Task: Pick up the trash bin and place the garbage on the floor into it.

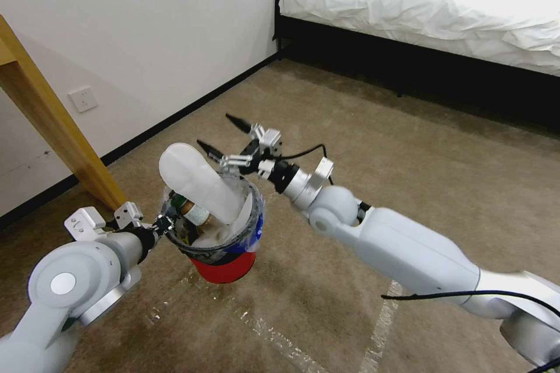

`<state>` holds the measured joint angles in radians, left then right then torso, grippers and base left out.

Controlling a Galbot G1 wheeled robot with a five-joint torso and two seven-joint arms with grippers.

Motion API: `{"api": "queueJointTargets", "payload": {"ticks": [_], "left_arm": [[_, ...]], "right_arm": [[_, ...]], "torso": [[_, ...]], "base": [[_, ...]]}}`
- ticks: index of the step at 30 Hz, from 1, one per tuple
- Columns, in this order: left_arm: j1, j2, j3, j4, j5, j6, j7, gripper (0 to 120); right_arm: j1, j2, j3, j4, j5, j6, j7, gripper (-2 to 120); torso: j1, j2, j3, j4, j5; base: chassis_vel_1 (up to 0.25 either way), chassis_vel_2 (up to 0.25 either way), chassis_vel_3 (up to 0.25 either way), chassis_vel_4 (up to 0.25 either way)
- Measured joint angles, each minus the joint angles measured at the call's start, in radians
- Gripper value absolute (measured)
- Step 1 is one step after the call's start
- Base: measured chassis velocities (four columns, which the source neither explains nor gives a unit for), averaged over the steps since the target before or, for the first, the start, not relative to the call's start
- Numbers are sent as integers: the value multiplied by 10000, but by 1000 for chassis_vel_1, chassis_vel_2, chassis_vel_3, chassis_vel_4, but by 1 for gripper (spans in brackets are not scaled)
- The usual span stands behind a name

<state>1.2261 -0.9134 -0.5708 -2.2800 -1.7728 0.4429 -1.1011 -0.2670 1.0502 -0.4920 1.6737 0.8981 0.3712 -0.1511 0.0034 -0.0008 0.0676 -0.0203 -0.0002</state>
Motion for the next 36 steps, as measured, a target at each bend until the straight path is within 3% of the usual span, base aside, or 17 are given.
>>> {"api": "queueJointTargets", "payload": {"ticks": [8,21,36], "left_arm": [[-378,-89,222,336,71,-85,77,4],[-873,-268,553,1303,455,-392,836,4],[-1648,-693,1263,2134,722,-608,1228,4]], "right_arm": [[274,-334,990,39,130,-49,299,100],[-933,-882,2658,-131,-7,-70,430,100],[-1495,-863,2958,-223,-358,-30,572,99]], "torso": [[0,1,0,-2,0],[0,0,0,-2,1],[0,0,0,-1,-1]], "base": [[0,0,0,0],[0,0,0,0],[0,0,0,0]]}}
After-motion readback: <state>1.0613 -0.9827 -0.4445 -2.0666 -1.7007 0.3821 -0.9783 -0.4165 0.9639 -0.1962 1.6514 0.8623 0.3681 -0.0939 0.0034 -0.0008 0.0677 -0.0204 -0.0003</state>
